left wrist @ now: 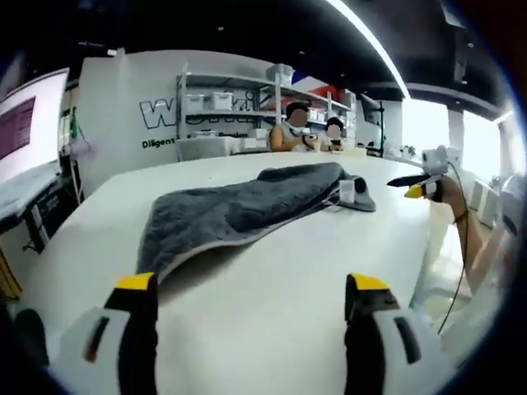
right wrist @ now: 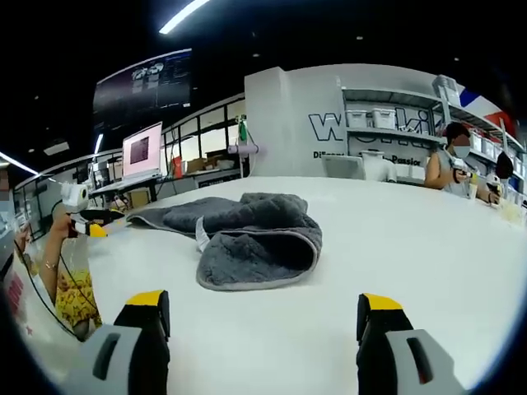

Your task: Fold the towel on the table until its edges align and the towel forms a compact rectangular stack.

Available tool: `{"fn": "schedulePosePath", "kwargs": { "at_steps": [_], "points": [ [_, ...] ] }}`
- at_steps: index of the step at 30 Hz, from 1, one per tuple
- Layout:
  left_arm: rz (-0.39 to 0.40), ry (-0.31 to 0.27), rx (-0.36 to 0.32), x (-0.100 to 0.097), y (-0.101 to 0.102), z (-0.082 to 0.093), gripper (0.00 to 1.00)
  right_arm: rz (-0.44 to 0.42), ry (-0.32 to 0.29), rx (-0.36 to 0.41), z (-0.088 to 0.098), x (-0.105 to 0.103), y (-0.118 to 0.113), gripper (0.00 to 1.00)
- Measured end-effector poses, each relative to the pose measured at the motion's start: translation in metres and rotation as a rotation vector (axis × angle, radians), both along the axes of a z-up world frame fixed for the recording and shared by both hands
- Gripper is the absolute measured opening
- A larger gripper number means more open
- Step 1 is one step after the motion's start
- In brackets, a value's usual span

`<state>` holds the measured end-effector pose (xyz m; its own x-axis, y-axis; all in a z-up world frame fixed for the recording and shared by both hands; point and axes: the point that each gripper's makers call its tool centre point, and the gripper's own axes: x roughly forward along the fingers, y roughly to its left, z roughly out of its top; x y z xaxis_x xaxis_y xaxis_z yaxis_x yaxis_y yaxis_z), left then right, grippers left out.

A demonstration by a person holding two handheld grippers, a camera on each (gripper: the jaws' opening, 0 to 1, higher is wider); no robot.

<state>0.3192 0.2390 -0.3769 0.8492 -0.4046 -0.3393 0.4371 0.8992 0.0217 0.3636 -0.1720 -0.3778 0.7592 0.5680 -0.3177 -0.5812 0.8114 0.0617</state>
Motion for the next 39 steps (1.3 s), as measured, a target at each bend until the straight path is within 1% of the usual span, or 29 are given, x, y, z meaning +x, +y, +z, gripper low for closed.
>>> {"fn": "schedulePosePath", "kwargs": {
  "at_steps": [3, 6, 10, 12, 14, 17, 19, 22, 27, 33, 35, 37, 39],
  "points": [
    [-0.004, -0.006, -0.009, -0.002, 0.0, 0.001, 0.99, 0.0, -0.001, -0.001, 0.004, 0.009, 0.0, 0.97],
    [-0.01, -0.011, -0.004, -0.003, 0.0, 0.002, 0.99, -0.033, 0.017, 0.021, 0.007, 0.024, -0.003, 0.95],
    [-0.01, -0.02, -0.009, -0.007, 0.0, 0.003, 0.99, -0.05, 0.017, 0.009, 0.009, 0.041, -0.001, 0.92],
    [-0.01, -0.028, -0.014, -0.009, 0.001, 0.005, 0.99, -0.03, 0.036, -0.003, 0.006, 0.049, 0.003, 0.89],
    [-0.007, -0.035, -0.015, -0.011, 0.003, 0.007, 0.99, -0.02, 0.045, -0.007, 0.004, 0.054, 0.006, 0.89],
    [0.0, -0.044, -0.013, -0.013, 0.006, 0.01, 0.99, -0.016, 0.057, -0.013, 0.0, 0.063, 0.006, 0.85],
    [0.004, -0.05, -0.013, -0.014, 0.007, 0.011, 0.99, -0.02, 0.059, -0.008, -0.001, 0.07, 0.006, 0.81],
    [0.008, -0.054, -0.012, -0.015, 0.008, 0.012, 0.99, -0.019, 0.062, -0.013, -0.004, 0.075, 0.008, 0.75],
    [0.007, -0.06, -0.009, -0.018, 0.008, 0.013, 0.99, -0.003, 0.08, -0.051, -0.012, 0.082, 0.012, 0.7],
    [0.009, -0.069, 0.001, -0.019, 0.008, 0.016, 0.99, -0.018, 0.093, -0.099, -0.021, 0.091, 0.008, 0.6],
    [0.01, -0.067, 0.004, -0.02, 0.008, 0.015, 0.99, -0.019, 0.095, -0.102, -0.022, 0.092, 0.007, 0.57],
    [0.011, -0.067, 0.002, -0.02, 0.008, 0.015, 0.99, -0.033, 0.102, -0.078, -0.023, 0.095, 0.005, 0.56],
    [0.009, -0.064, -0.006, -0.021, 0.008, 0.014, 0.99, -0.047, 0.125, -0.063, -0.028, 0.098, 0.003, 0.56]
  ]
}}
